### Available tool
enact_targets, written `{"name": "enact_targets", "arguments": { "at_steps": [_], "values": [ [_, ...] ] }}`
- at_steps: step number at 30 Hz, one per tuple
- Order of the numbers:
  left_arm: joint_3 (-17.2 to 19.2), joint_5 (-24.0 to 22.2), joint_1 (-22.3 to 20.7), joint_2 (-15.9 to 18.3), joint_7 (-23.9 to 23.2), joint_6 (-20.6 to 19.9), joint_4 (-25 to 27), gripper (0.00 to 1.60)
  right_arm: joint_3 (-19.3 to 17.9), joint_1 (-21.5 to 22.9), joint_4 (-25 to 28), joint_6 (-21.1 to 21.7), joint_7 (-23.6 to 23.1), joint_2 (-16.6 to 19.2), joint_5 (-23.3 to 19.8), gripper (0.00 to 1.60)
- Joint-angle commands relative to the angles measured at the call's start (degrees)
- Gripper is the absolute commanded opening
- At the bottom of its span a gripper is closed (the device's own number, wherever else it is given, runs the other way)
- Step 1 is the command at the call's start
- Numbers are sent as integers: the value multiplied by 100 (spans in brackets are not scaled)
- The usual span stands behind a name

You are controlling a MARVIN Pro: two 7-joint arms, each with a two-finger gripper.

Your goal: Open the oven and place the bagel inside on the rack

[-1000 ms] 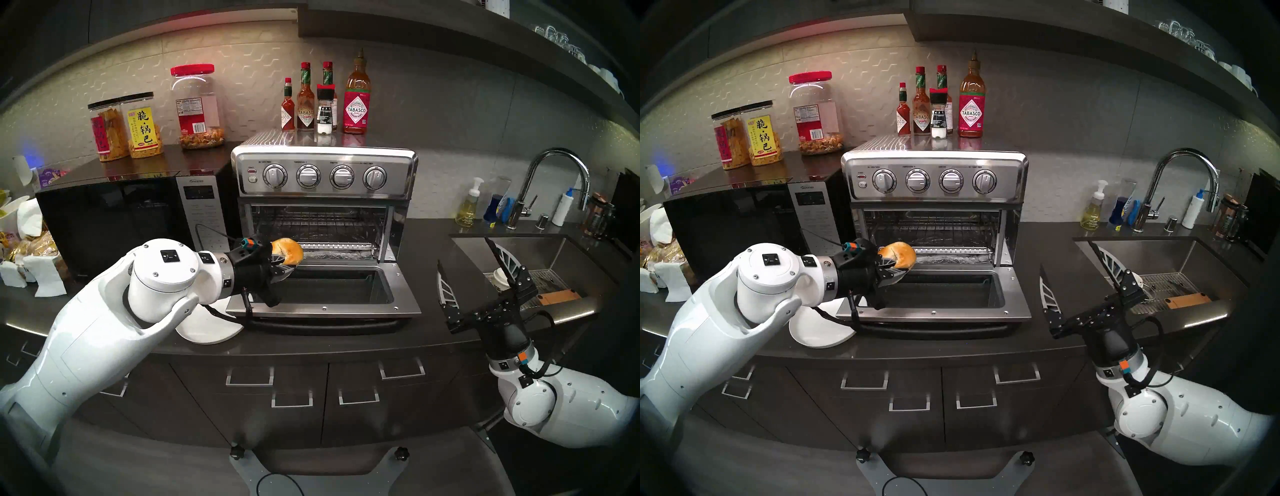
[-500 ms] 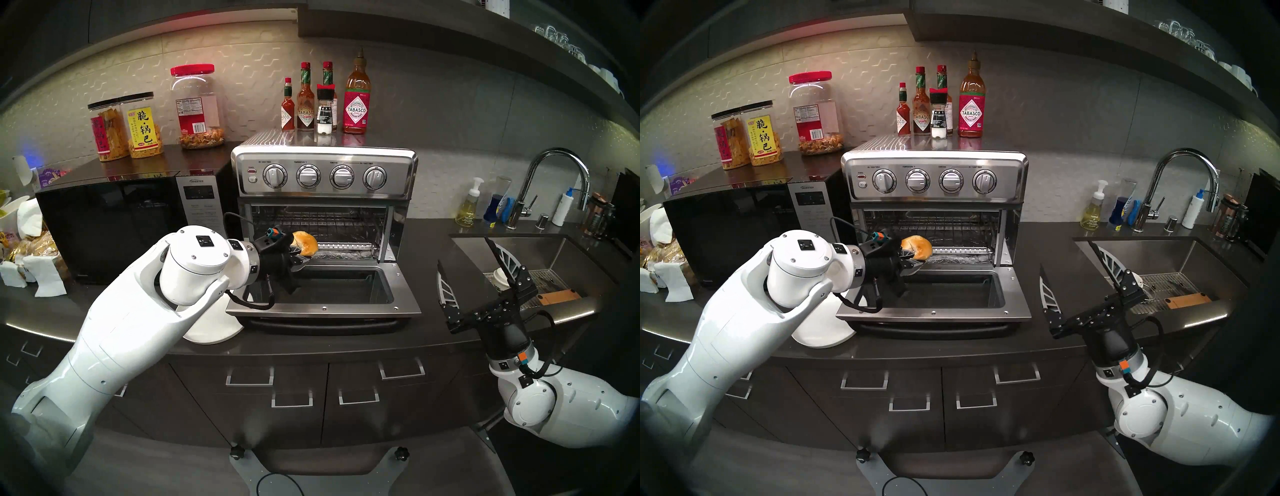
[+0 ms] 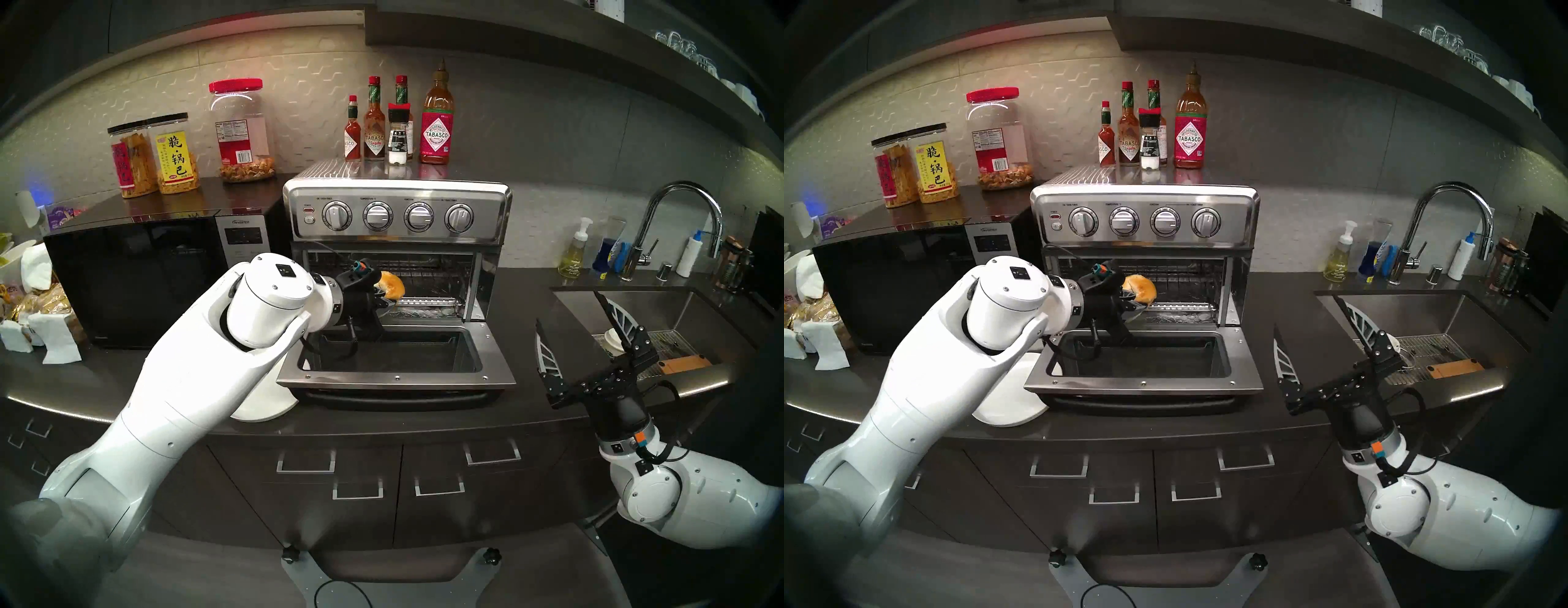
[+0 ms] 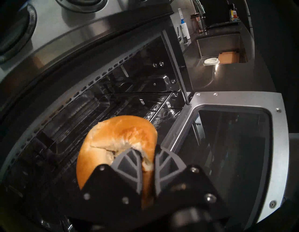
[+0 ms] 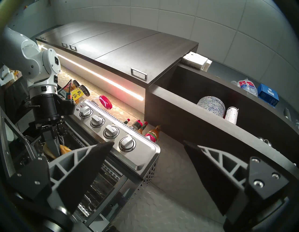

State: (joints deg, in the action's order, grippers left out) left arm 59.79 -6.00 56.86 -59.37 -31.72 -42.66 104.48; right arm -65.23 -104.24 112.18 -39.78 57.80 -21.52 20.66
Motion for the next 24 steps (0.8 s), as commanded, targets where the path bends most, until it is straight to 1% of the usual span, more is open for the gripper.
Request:
{"name": "enact_targets", "arguments": {
  "at_steps": [1,2,3,6,8,9,11,16,21,24],
  "values": [
    [-234,338,-762,-371,-363,-68,-223,0,-30,34,57,-1,19,-12,0,160],
    [-79,478,-544,-499,-380,-26,-163,0,-30,34,58,-1,20,-13,0,160],
    [-246,521,-719,-468,-452,-45,-260,0,-30,34,59,-1,20,-13,0,160],
    [-448,713,-893,-470,-607,-29,-405,0,-31,33,61,1,22,-13,0,160],
    [-511,780,-962,-500,-681,-53,-486,0,-32,32,62,2,23,-13,0,160],
    [-618,813,-1052,-454,-673,-42,-514,0,-32,32,62,3,23,-13,0,160],
    [-675,824,-1123,-431,-707,-47,-549,0,-32,32,62,3,24,-13,0,160],
    [-681,866,-1116,-361,-799,-80,-479,0,-33,31,64,5,25,-13,0,160],
    [-610,861,-1030,-279,-861,-187,-261,0,-33,30,65,6,26,-13,0,160],
    [-563,890,-1038,-235,-867,-209,-225,0,-33,31,65,6,26,-13,0,160]
  ]
}}
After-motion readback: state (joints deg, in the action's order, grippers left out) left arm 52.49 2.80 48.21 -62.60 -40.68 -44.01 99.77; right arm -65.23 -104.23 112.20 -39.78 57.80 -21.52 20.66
